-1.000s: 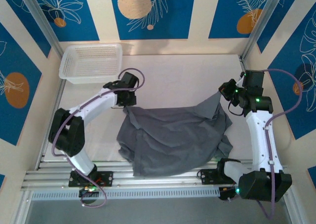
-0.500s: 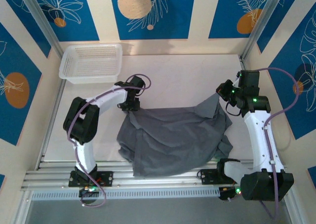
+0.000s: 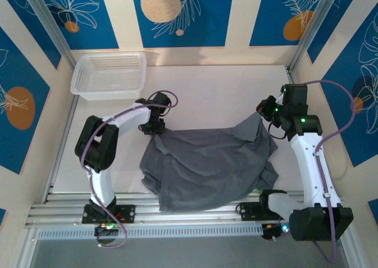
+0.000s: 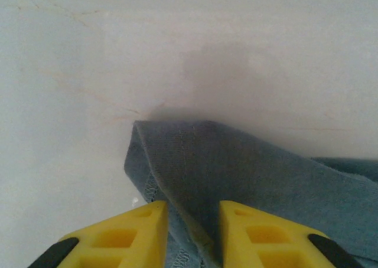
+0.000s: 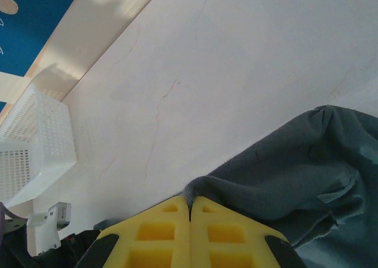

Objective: Fold the inside-out t-shirt

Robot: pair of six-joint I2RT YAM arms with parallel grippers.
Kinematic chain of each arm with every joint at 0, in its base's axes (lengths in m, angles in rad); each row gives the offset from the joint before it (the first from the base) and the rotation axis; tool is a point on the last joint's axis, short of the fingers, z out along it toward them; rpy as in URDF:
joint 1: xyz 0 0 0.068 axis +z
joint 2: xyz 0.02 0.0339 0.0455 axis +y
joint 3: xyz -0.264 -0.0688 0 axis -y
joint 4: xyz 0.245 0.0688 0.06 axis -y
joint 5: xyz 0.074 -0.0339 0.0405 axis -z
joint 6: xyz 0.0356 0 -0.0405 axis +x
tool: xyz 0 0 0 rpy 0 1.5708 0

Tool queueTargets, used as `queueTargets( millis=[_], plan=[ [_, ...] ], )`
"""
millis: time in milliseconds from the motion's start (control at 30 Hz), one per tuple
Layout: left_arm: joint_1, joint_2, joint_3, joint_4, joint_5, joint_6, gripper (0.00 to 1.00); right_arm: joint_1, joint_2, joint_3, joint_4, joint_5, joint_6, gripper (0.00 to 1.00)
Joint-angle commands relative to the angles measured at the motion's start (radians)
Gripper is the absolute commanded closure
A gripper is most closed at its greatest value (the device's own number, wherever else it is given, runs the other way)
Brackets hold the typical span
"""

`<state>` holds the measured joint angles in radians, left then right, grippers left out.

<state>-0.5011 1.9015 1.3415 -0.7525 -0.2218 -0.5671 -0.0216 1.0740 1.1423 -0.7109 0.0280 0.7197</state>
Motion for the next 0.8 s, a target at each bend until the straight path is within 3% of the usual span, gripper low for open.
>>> queueTargets(
  millis=[0,100,167,300,400,533,667,767],
  plan=[
    [0.009,-0.017,-0.018,-0.026,-0.022,-0.003,0.76,0.016,-0.011,0.014,-0.012,0.032,-0.019,1.0],
    [0.009,-0.039,-0.028,-0.022,-0.033,-0.005,0.85,0.026,-0.012,0.014,-0.017,0.048,-0.02,1.0],
    [0.011,-0.07,-0.031,-0.01,-0.033,-0.009,1.0,0.031,-0.012,0.018,-0.017,0.047,-0.01,1.0],
    [0.033,-0.213,0.023,0.052,0.073,0.004,1.0,0.035,-0.017,0.111,-0.003,0.042,0.029,1.0],
    [0.081,-0.38,0.177,0.118,0.19,0.027,1.0,0.029,-0.008,0.373,0.019,0.122,0.028,1.0],
    [0.258,-0.584,0.332,0.301,0.405,-0.076,1.0,-0.014,-0.025,0.762,0.098,0.38,0.004,1.0],
    [0.438,-0.664,0.426,0.394,0.596,-0.235,1.0,-0.022,-0.152,0.728,0.297,0.507,0.04,1.0],
    [0.491,-0.682,0.48,0.369,0.636,-0.271,1.0,-0.021,-0.157,0.76,0.243,0.532,0.034,1.0]
  ],
)
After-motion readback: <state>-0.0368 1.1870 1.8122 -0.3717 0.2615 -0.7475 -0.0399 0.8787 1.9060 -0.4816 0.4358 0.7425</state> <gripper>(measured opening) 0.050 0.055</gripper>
